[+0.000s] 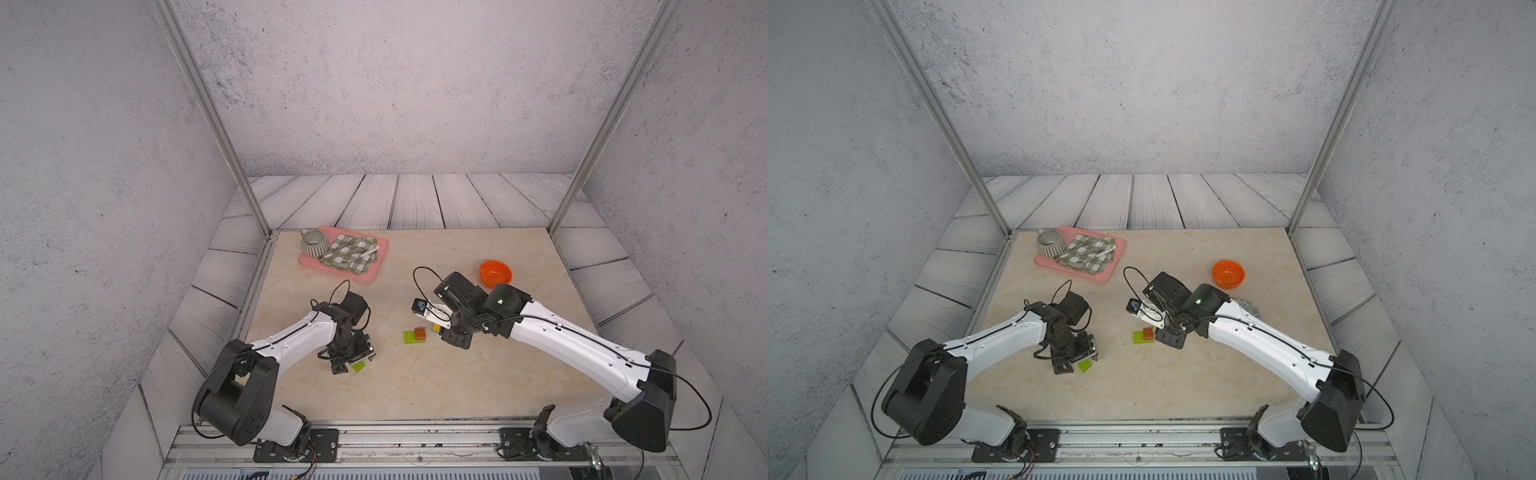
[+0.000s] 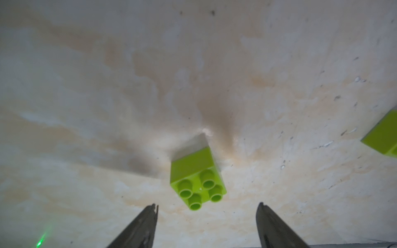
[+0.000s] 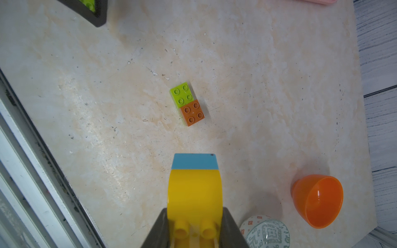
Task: Assemble the letter s with lego
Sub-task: Pick up the lego brick from the center of the board, then place the lego brick at the center of the board.
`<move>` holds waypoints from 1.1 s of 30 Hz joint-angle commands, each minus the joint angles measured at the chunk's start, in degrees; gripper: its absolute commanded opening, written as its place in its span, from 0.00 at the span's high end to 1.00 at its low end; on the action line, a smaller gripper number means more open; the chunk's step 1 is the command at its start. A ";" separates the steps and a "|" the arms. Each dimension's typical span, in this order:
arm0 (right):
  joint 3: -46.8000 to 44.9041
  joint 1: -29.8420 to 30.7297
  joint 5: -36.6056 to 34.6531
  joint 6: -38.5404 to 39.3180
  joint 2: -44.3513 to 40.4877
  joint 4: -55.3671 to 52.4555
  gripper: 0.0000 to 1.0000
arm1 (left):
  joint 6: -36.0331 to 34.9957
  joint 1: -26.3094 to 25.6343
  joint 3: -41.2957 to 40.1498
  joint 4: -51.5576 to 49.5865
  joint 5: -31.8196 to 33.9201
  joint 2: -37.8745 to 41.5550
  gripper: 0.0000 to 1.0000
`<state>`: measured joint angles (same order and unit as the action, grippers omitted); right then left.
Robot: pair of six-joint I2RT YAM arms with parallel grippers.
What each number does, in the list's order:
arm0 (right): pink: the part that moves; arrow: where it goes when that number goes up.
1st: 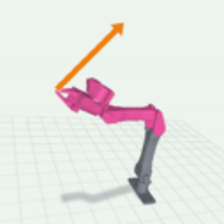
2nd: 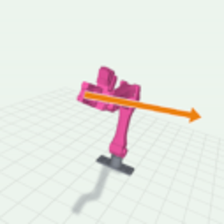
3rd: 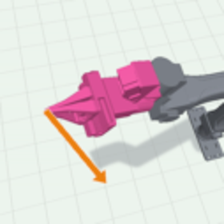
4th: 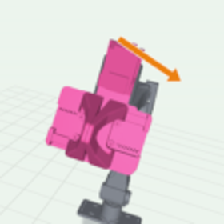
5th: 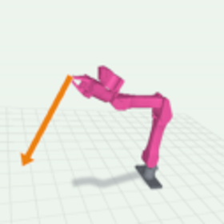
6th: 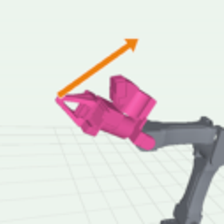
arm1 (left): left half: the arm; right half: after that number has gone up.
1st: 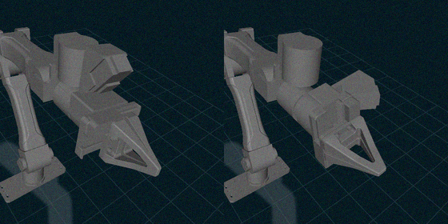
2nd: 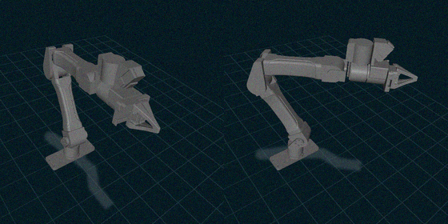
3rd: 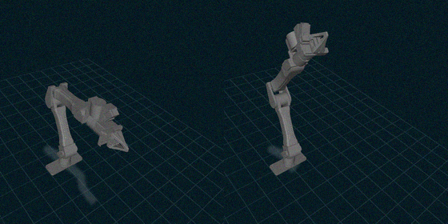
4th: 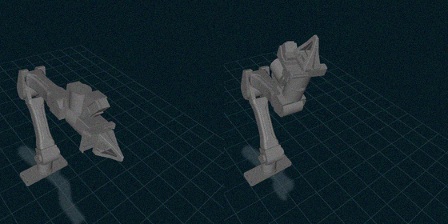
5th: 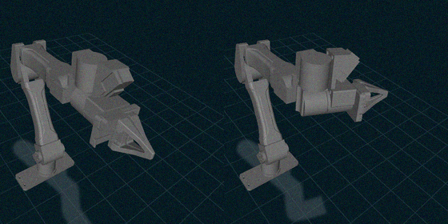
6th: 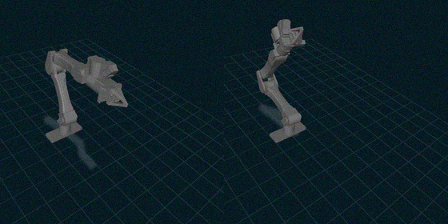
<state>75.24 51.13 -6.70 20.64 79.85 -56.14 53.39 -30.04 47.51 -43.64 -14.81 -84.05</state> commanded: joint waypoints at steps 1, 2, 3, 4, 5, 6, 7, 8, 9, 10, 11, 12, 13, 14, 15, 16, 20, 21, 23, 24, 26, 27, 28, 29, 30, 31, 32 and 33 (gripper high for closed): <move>-1.01 -0.25 0.72 0.38 -1.71 0.20 1.00 | 2.01 -0.32 0.13 2.70 -0.44 -2.05 0.26; -1.27 -0.27 0.72 0.44 -1.95 0.32 1.00 | 1.99 -0.28 0.26 3.00 -0.53 -2.55 0.27; -1.61 -0.33 0.89 0.47 -2.31 0.33 1.00 | 1.89 -0.28 0.42 3.20 -0.66 -3.09 0.29; -1.83 -0.33 0.91 0.45 -2.57 0.42 1.00 | 1.68 -0.28 0.61 3.30 -0.66 -3.63 0.31; -1.94 -0.33 0.83 0.46 -2.77 0.42 1.00 | 1.57 -0.28 0.73 3.31 -0.66 -3.91 0.33; -2.11 -0.32 0.72 0.51 -2.99 0.42 1.00 | 1.34 -0.28 0.83 3.21 -0.66 -4.12 0.35; -2.20 -0.33 0.72 0.54 -3.20 0.33 1.00 | 1.12 -0.28 0.75 3.21 -0.59 -4.27 0.37; -2.29 -0.38 0.65 0.54 -3.46 0.41 1.00 | 0.73 -0.28 0.75 3.22 -0.57 -4.36 0.39; -2.38 -0.42 0.59 0.58 -3.65 0.42 1.00 | 0.47 -0.28 0.74 3.12 -0.57 -4.53 0.42; -2.51 -0.42 0.63 0.55 -3.81 0.50 1.00 | 0.28 -0.29 0.75 3.03 -0.70 -4.61 0.45; -2.56 -0.51 0.63 0.49 -3.92 0.57 1.00 | 0.06 -0.28 0.66 3.03 -0.88 -4.64 0.49; -2.56 -0.51 0.68 0.47 -3.92 0.59 1.00 | -0.25 -0.28 0.66 3.12 -1.11 -4.63 0.55; -2.56 -0.51 0.71 0.45 -3.92 0.59 1.00 | -0.67 -0.28 0.78 3.08 -1.41 -4.63 0.60; -2.49 -0.55 0.72 0.49 -3.92 0.59 1.00 | -1.43 -0.36 1.05 2.88 -1.77 -4.62 0.66; -2.47 -0.51 0.64 0.45 -3.96 0.68 1.00 | -2.27 -0.45 1.55 2.66 -2.20 -4.55 0.74; -2.38 -0.59 0.51 0.58 -3.92 0.66 1.00 | -3.61 -0.89 2.51 2.42 -2.49 -4.48 0.82; -2.04 -0.86 0.17 1.01 -4.25 0.85 1.00 | -8.70 -6.36 10.82 -2.24 -0.47 -5.81 0.92; -1.87 -0.95 0.03 1.20 -4.34 0.85 1.00 | -9.60 -8.44 13.52 -3.41 -0.47 -7.01 0.92; -1.63 -1.08 0.02 1.44 -4.89 1.00 1.00 | -10.65 -11.85 17.94 -4.88 -0.95 -9.85 0.93; -1.83 -1.12 0.03 1.50 -5.42 1.35 1.00 | -11.00 -13.55 19.74 -4.97 -1.07 -11.54 0.93; -2.12 -1.15 0.15 1.81 -6.39 1.91 1.00 | -11.05 -15.72 21.98 -4.49 -1.77 -14.70 0.93; -2.12 -1.21 0.19 2.12 -6.76 1.91 1.00 | -10.95 -16.45 22.86 -4.05 -2.29 -16.31 0.93; -2.05 -1.21 0.03 2.22 -6.98 1.83 1.00 | -10.96 -16.90 23.56 -3.64 -2.58 -17.38 0.93; -1.90 -1.21 -0.15 2.27 -7.08 1.55 1.00 | -10.93 -17.38 24.38 -3.44 -2.55 -18.52 0.93; -1.69 -1.22 -0.32 2.34 -7.16 1.10 1.00 | -10.86 -17.66 25.09 -3.18 -2.51 -19.45 0.93; -1.53 -1.30 -0.53 2.30 -7.17 0.82 1.00 | -10.85 -17.80 25.79 -3.02 -2.73 -20.24 0.93; -1.50 -1.30 -0.82 2.34 -7.17 0.53 1.00 | -10.92 -18.09 26.64 -2.97 -2.93 -21.10 0.92; -1.50 -1.30 -0.97 2.39 -7.17 0.29 1.00 | -11.03 -18.34 27.44 -3.09 -2.79 -21.92 0.91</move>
<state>73.23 50.06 -6.48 22.63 73.30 -54.65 43.51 -48.07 72.42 -44.95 -17.50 -104.57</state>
